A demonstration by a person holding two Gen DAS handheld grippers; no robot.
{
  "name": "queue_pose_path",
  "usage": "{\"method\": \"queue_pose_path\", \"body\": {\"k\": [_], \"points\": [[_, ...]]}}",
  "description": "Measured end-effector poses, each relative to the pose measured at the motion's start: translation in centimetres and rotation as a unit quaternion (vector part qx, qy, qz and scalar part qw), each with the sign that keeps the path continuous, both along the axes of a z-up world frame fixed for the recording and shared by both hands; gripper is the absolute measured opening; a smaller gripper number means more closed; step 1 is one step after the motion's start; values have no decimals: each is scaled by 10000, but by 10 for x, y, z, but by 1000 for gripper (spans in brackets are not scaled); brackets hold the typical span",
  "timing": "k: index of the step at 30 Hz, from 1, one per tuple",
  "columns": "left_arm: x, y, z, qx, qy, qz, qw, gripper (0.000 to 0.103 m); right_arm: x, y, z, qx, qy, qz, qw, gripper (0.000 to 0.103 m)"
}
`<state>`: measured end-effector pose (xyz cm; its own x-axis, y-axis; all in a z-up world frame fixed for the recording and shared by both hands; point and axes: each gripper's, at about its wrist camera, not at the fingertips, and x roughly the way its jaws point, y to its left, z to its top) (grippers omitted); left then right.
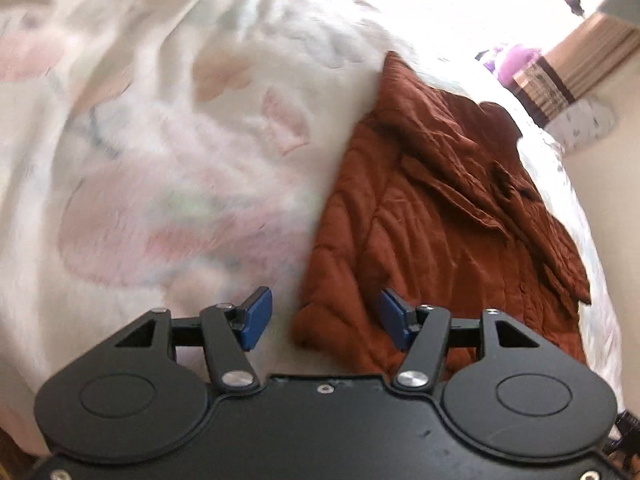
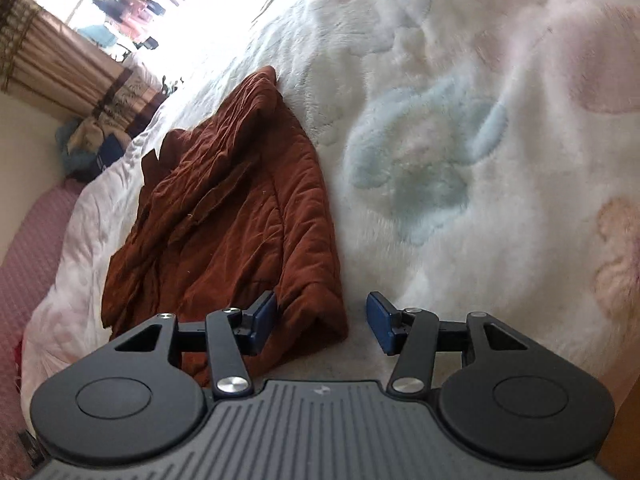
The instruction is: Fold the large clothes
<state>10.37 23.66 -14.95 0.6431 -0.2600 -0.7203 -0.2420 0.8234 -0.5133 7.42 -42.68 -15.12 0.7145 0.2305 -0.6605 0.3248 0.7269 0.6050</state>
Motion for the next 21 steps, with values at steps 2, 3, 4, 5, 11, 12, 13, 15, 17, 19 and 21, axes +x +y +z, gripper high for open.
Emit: {"method": "queue_pose_path", "body": {"k": [2, 3, 4, 5, 11, 12, 13, 15, 17, 19, 21], "points": [[-6, 1, -1, -94, -38, 73, 9999, 61, 2, 3, 2, -52, -3, 21, 10000, 61], [-7, -2, 0, -153, -46, 78, 9998, 61, 2, 5, 2, -71, -11, 43, 10000, 61], [-7, -2, -2, -212, -31, 77, 9997, 61, 4, 9, 2, -80, -15, 72, 9999, 62], [-7, -2, -3, -257, -3, 87, 9996, 61, 4, 11, 2, -79, -22, 98, 9999, 62], [2, -2, -24, -789, 26, 230, 9966, 66, 3, 18, -13, 123, -78, 24, 9999, 67], [4, -2, -26, -842, 30, 256, 9961, 67, 5, 19, -15, 165, -83, -11, 9998, 68], [5, -3, -28, -887, 35, 279, 9957, 67, 6, 20, -17, 200, -73, -36, 9998, 69], [9, -7, -31, -967, 50, 293, 9949, 67, 11, 23, -18, 207, -60, -50, 9998, 69], [12, -12, -31, -978, 48, 298, 9947, 66, 13, 26, -17, 202, -61, -55, 9998, 69], [14, -16, -28, -963, 29, 246, 9950, 61, 15, 28, -17, 190, -74, -55, 9998, 68], [14, -20, -25, -883, 3, 200, 9959, 59, 12, 28, -16, 214, -127, -49, 9997, 54]]}}
